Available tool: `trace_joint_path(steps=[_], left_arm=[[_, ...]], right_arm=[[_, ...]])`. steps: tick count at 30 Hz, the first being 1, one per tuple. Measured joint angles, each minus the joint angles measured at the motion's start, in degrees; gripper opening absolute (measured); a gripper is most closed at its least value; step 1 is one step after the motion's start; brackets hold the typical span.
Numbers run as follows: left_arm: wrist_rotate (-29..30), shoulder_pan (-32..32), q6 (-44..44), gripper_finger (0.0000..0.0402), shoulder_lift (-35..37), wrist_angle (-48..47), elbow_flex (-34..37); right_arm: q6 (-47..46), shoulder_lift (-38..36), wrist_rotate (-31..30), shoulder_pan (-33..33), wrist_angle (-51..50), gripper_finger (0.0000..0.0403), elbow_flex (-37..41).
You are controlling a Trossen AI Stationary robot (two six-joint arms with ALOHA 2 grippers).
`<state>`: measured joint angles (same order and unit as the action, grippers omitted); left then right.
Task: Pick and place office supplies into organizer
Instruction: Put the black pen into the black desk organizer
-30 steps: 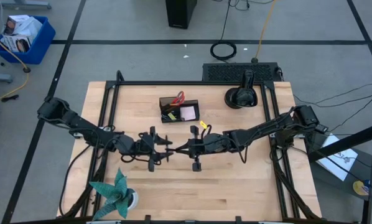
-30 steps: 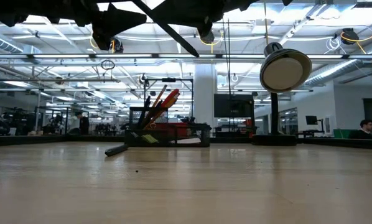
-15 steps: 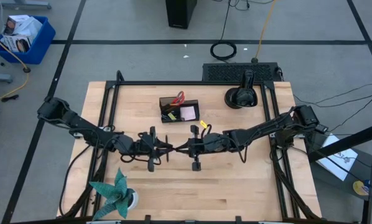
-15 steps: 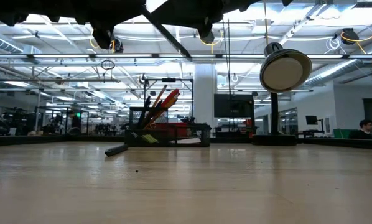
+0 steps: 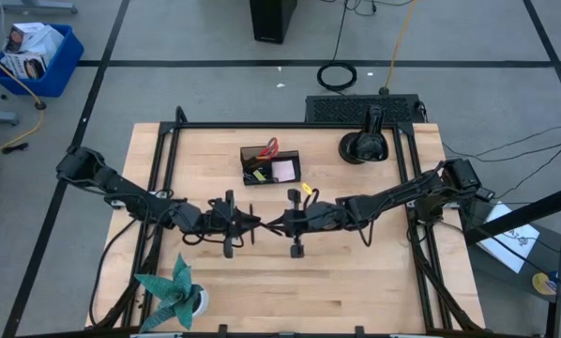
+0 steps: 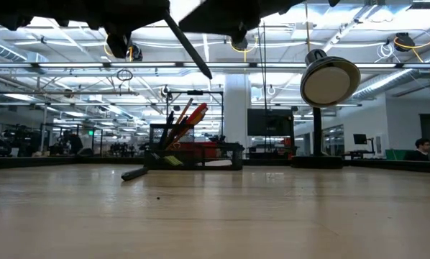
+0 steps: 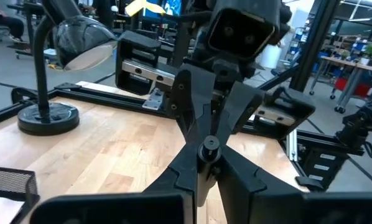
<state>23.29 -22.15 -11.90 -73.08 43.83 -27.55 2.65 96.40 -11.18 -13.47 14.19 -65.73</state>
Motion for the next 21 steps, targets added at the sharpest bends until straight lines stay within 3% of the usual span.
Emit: trace_joint_path(steps=[8,15,21], left_arm=[[2.3,0.0,-0.2,0.0038,0.0,0.0,0.0],[14.5,0.1,0.6,0.0030,0.3,-0.6,0.0],[23.0,3.5,1.3,0.0037,3.4,-0.9,0.0]], right_arm=[[1.6,-3.9,-11.4,0.0,-13.3,0.0046,0.0],[-4.2,-12.1,-11.3,-0.7,-16.1,0.0065,6.3],[-10.7,-18.4,-11.4,-1.5,-11.4,0.0062,16.7]])
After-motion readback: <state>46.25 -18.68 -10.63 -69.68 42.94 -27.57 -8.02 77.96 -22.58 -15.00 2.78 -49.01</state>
